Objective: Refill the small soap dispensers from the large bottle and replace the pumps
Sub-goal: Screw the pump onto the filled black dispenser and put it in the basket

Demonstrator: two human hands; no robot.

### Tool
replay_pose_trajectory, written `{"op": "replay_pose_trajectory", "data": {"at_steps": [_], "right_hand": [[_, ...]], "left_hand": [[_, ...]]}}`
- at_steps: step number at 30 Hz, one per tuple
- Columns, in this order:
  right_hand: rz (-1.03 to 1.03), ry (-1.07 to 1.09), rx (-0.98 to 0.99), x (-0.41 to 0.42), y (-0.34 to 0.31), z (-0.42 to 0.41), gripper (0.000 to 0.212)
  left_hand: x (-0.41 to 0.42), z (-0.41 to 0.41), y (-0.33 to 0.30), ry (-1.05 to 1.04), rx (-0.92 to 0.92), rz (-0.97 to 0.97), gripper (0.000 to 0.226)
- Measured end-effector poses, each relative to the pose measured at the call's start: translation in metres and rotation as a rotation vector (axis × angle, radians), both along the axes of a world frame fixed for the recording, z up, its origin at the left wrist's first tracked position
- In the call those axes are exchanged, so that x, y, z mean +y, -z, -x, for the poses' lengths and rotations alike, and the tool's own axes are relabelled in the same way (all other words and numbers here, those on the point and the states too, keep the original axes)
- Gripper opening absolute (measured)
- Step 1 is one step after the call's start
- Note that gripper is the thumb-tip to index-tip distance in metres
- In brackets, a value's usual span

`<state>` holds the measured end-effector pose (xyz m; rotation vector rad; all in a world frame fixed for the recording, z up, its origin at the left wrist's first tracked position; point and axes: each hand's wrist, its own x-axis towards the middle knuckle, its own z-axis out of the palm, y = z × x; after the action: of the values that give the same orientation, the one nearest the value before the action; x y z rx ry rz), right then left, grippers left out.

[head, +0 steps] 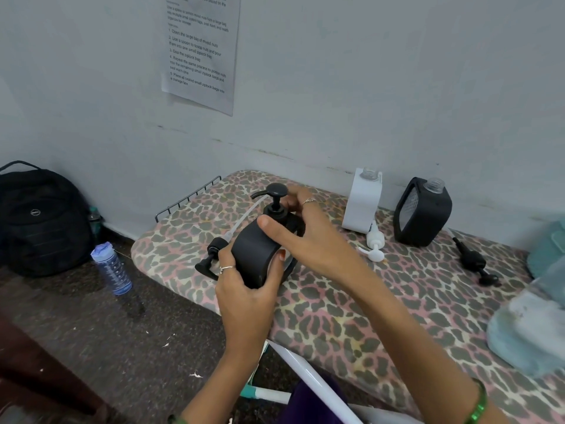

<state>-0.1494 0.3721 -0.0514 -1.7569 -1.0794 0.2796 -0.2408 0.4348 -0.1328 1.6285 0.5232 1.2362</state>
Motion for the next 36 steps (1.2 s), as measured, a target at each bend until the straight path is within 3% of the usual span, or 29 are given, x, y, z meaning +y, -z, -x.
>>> {"op": "replay_pose_trajectory", "data": {"at_steps": [5,10,15,20,23,28,36], "right_hand": [[0.096,-0.119,-0.054,-0.011,-0.002,-0.014,0.04],[-0.037,0.03,0.077,-0.003,0.004,-0.008,0.024],[-0.082,0.146,0.025,0.003,0.008,0.001,0.035],[0.006,-0.068,0.079,-0.01,0.001,-0.011,0.043],[0.03,-0.086,0.03,-0.015,0.001,-0.015,0.049],[0.013,-0.026,0.021,-0.01,-0.001,-0.011,0.037],[0.019,0.106,-0.006,-0.001,-0.003,-0.001,0.036]], "left_hand": [[0.0,-0.001,-0.001,-0.013,0.006,-0.019,0.049],[-0.001,0.0,-0.002,0.012,0.003,-0.024,0.05],[0.0,0.0,-0.001,0.02,0.004,-0.03,0.055],[0.001,0.0,-0.002,0.003,-0.009,-0.025,0.048],[0.0,0.0,-0.002,0.006,-0.008,-0.036,0.048],[0.0,-0.001,-0.002,0.001,-0.011,-0.018,0.048],[0.002,-0.001,0.001,-0.006,-0.007,0.003,0.052]]}}
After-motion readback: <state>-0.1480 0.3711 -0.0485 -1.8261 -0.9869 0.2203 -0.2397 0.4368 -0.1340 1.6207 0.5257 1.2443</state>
